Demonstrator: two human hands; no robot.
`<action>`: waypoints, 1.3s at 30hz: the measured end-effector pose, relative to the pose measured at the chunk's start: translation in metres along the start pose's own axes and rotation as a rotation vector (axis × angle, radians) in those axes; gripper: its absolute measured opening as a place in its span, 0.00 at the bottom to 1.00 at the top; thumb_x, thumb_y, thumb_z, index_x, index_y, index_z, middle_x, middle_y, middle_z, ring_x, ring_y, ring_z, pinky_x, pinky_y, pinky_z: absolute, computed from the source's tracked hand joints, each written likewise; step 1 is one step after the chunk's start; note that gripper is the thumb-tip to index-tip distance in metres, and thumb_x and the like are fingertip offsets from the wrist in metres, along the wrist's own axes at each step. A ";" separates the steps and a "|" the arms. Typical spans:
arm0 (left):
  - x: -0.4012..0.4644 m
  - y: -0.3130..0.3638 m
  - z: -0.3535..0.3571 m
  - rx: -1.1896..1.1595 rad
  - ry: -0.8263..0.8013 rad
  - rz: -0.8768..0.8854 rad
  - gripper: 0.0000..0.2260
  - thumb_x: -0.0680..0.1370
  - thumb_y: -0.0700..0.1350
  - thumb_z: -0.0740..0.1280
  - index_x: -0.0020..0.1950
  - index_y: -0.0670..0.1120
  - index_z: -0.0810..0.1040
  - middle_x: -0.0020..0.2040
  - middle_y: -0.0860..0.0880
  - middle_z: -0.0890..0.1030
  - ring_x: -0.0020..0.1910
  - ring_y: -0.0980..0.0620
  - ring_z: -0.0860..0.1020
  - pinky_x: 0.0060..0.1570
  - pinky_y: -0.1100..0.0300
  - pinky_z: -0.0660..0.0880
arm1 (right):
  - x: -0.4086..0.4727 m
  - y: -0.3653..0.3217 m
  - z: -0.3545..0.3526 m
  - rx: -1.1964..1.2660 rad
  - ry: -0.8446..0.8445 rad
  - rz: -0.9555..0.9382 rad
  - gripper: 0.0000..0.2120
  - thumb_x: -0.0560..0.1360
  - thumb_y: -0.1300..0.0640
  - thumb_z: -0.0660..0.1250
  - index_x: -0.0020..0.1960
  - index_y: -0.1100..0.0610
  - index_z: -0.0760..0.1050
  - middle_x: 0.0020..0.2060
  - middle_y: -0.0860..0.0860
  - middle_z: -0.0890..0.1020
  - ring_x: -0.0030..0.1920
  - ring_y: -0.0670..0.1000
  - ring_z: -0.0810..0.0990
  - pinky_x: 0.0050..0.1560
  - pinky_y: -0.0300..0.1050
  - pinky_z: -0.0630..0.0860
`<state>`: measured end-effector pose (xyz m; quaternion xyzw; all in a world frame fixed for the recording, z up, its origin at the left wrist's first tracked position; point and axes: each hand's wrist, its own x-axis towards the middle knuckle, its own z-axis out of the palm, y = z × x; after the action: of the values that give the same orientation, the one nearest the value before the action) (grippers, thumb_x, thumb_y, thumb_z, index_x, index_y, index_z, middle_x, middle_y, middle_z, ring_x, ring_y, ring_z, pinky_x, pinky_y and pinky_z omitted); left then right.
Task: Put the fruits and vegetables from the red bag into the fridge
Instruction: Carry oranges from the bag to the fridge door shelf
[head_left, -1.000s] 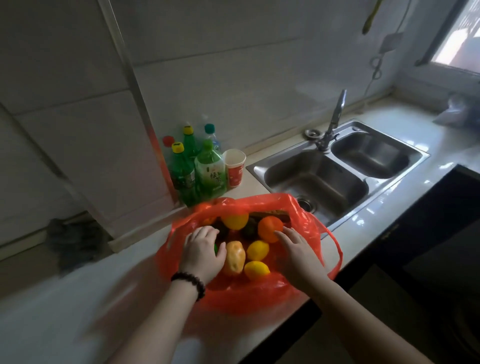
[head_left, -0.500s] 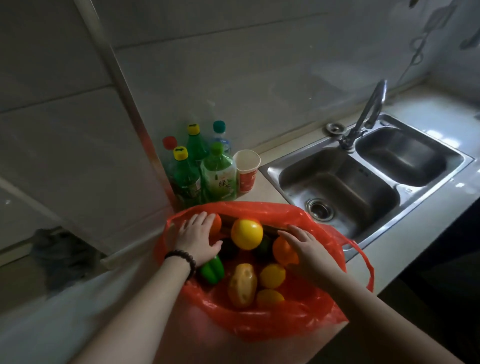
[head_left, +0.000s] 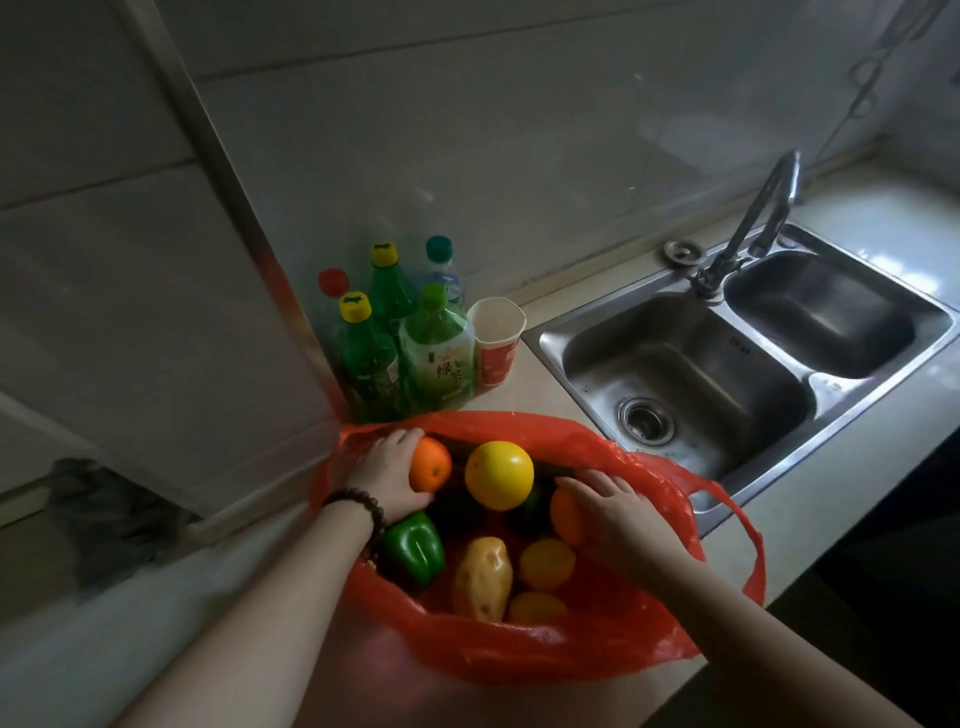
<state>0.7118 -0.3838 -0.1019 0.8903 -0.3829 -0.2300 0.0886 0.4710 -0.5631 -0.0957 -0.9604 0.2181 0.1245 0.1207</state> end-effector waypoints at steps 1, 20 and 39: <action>-0.003 0.001 0.000 -0.022 0.022 0.002 0.41 0.68 0.54 0.74 0.75 0.48 0.57 0.73 0.48 0.63 0.70 0.46 0.64 0.67 0.50 0.65 | -0.002 0.000 -0.002 0.030 0.011 0.009 0.36 0.73 0.51 0.66 0.75 0.42 0.51 0.74 0.47 0.58 0.70 0.55 0.63 0.65 0.51 0.69; -0.144 0.054 -0.003 -0.471 0.529 -0.081 0.38 0.66 0.55 0.76 0.71 0.49 0.63 0.69 0.47 0.66 0.67 0.46 0.67 0.63 0.53 0.67 | -0.050 -0.057 -0.047 0.525 0.235 -0.055 0.39 0.67 0.46 0.74 0.72 0.47 0.58 0.68 0.49 0.65 0.63 0.53 0.70 0.54 0.45 0.75; -0.411 0.010 0.055 -0.478 1.045 -0.776 0.36 0.64 0.55 0.77 0.68 0.49 0.66 0.64 0.50 0.71 0.59 0.49 0.74 0.55 0.58 0.72 | -0.117 -0.257 -0.010 0.473 0.023 -0.755 0.37 0.62 0.49 0.74 0.68 0.51 0.64 0.61 0.51 0.70 0.59 0.55 0.73 0.52 0.45 0.70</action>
<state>0.4320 -0.0932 -0.0063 0.9128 0.1173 0.1360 0.3667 0.4863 -0.2956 -0.0068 -0.9200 -0.1238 0.0076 0.3717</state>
